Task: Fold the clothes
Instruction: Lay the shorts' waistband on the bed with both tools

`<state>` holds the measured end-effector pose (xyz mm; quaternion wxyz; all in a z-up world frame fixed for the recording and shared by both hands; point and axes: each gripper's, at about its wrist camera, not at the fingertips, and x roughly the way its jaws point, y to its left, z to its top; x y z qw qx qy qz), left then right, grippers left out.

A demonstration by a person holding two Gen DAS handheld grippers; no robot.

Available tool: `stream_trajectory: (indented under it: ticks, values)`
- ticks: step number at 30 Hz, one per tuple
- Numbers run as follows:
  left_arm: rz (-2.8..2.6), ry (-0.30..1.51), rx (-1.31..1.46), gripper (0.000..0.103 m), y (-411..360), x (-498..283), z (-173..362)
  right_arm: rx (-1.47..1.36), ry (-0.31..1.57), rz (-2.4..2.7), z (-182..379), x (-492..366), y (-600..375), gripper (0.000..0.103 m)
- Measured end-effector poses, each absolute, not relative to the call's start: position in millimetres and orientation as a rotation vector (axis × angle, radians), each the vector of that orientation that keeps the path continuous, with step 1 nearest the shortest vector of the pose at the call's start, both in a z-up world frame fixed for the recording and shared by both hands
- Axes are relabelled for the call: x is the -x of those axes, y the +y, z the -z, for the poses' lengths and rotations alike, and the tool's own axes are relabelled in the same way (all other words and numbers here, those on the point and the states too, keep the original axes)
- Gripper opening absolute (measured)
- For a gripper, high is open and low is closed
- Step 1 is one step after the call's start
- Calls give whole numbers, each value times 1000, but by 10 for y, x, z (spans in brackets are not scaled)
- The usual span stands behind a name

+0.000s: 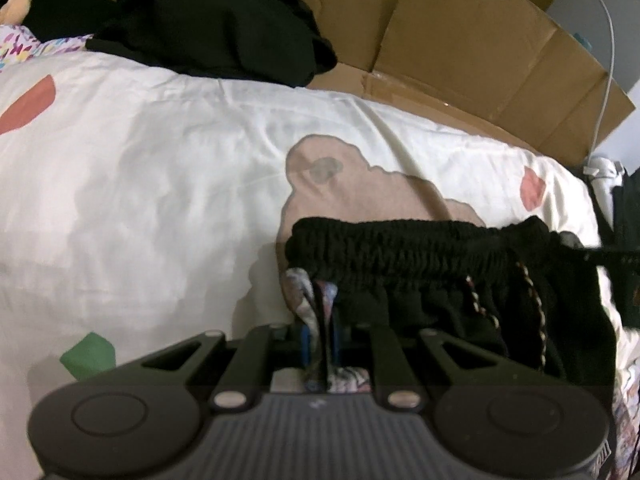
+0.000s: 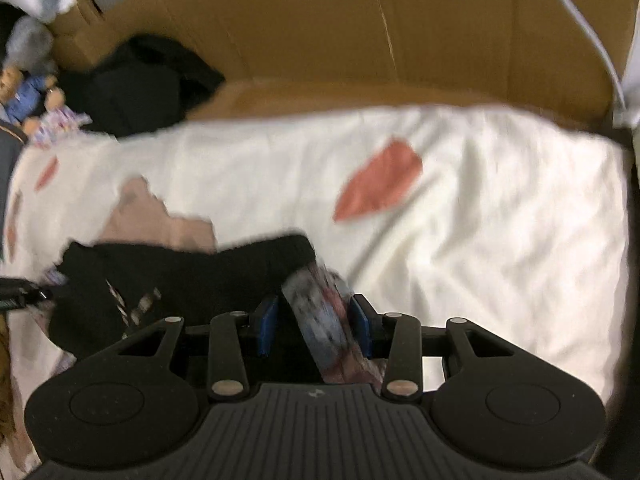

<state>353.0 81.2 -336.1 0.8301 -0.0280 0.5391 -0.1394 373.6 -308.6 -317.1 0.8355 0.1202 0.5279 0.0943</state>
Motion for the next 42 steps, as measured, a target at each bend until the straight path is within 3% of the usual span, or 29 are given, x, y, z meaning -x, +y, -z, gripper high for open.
stream_trajectory:
  ticks: [14, 32, 34, 35, 37, 42]
  values:
    - [296, 1153, 95, 11, 883, -3538, 3343, -286, 1008, -175, 2907, -3719, -3352, 43]
    - [274, 1169, 92, 13, 895, -3554, 3459, -306, 1097, -188, 3336, -3806, -3084, 43]
    - [283, 1167, 80, 12, 884, -3550, 3454, -269, 1087, -186, 3341, -3777, -3013, 36]
    - [287, 1166, 74, 8, 878, -3548, 3451, -255, 1087, -199, 3325, -3775, -3001, 19]
    - [312, 1142, 36, 7, 841, -3560, 3375, -236, 1079, -222, 3266, -3771, -3021, 12]
    - [328, 1065, 60, 7, 821, -3659, 3143, -184, 973, -205, 2953, -3748, -3149, 9]
